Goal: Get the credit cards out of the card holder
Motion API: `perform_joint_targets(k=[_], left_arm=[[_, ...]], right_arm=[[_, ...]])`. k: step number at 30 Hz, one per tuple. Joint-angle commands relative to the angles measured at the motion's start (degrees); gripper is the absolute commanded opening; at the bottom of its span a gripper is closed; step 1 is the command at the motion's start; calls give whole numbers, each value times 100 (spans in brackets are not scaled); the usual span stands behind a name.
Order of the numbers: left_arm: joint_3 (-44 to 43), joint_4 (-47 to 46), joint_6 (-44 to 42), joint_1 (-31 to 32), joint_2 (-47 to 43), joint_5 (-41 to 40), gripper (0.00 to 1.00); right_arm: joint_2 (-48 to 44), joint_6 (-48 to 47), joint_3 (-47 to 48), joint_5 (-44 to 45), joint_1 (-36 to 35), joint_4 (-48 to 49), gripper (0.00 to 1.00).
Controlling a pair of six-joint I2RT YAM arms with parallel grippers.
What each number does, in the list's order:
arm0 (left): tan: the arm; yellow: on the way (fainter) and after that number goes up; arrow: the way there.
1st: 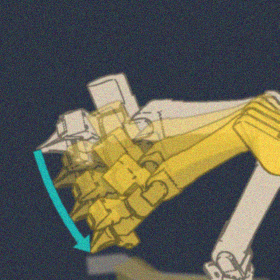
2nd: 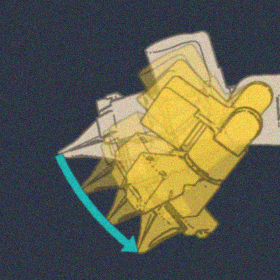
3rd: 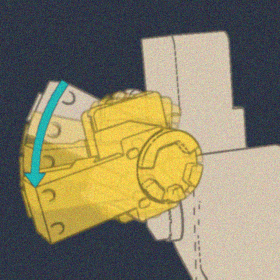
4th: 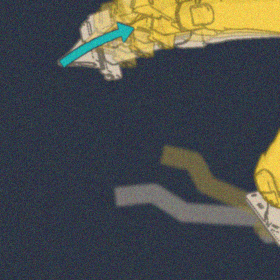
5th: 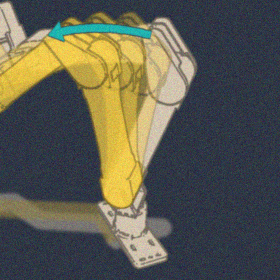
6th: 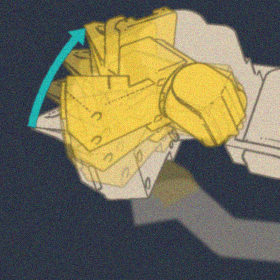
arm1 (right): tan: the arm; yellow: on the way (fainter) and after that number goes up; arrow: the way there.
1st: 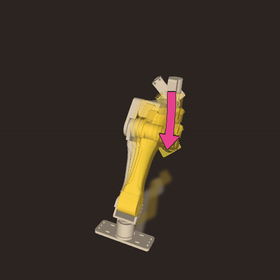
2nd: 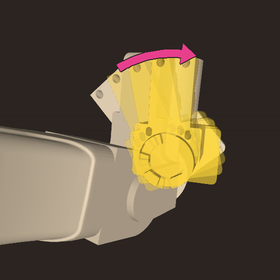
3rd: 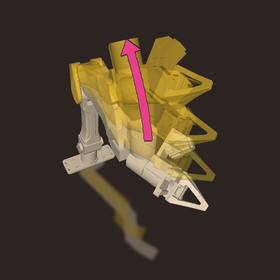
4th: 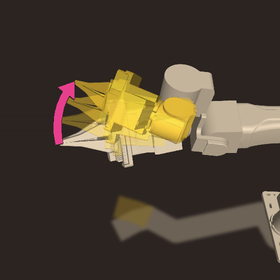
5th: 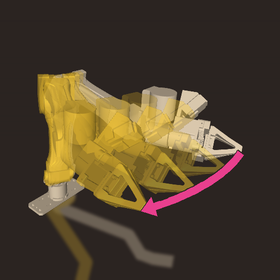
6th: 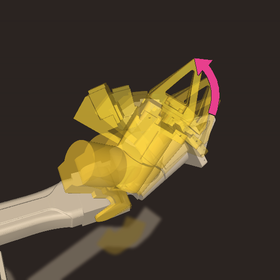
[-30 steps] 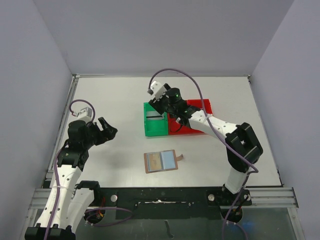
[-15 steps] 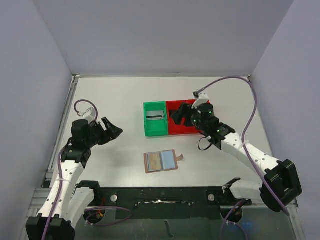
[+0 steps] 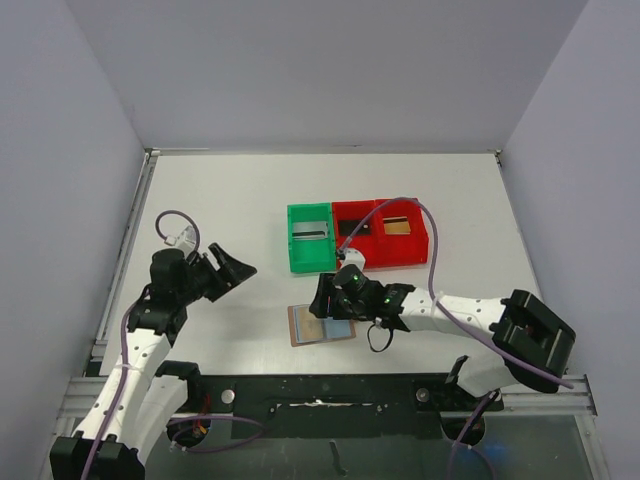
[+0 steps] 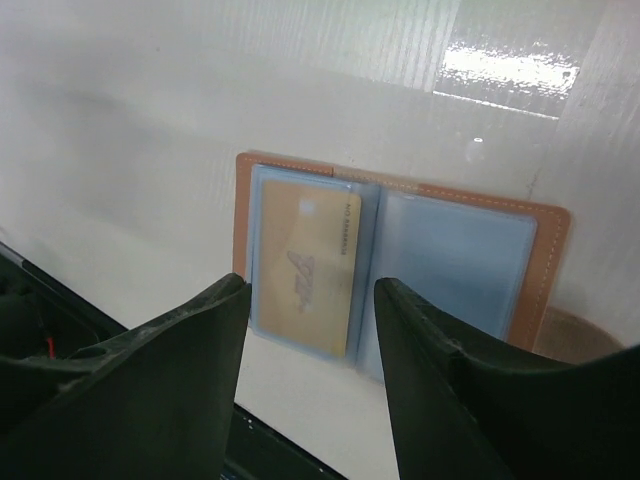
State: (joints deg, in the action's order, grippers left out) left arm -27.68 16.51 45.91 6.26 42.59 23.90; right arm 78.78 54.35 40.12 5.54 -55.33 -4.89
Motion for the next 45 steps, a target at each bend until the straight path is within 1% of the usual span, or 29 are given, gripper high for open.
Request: perform_joint_targets(k=[1,5,14,20,24,27,32,35,40,42,45], left_arm=[[-21,-298,212,150,-88,122,67],[13,-249,288,288,-107,-13,67],[81,-379,341,501,-17,-48,65],[69,-411,304,624,73,-43,65],[71,-465,321,697,132,-40,63],[99,-561,322,765,156,-39,63],[126,-572,327,850,204,-8,61],[179,-622,331,915,190,-21,59],[303,-705,318,1045,235,144,49],[372,-786,330,1136,286,197,45],[428,-905,426,1332,345,168,43]], right_arm=[[242,329,336,188,-128,123,51],[324,493,266,146,-160,147,46],[599,395,398,-46,-162,154,41],[848,322,550,-189,-151,121,34],[1004,331,599,-260,-127,90,33],[1115,331,697,-199,-125,-158,33],[1175,366,620,-206,-97,-158,33],[1221,414,507,-227,-80,-75,29],[1222,561,148,-426,82,300,19],[1144,631,-93,-532,172,625,14],[1135,742,-519,-972,421,1222,6]])
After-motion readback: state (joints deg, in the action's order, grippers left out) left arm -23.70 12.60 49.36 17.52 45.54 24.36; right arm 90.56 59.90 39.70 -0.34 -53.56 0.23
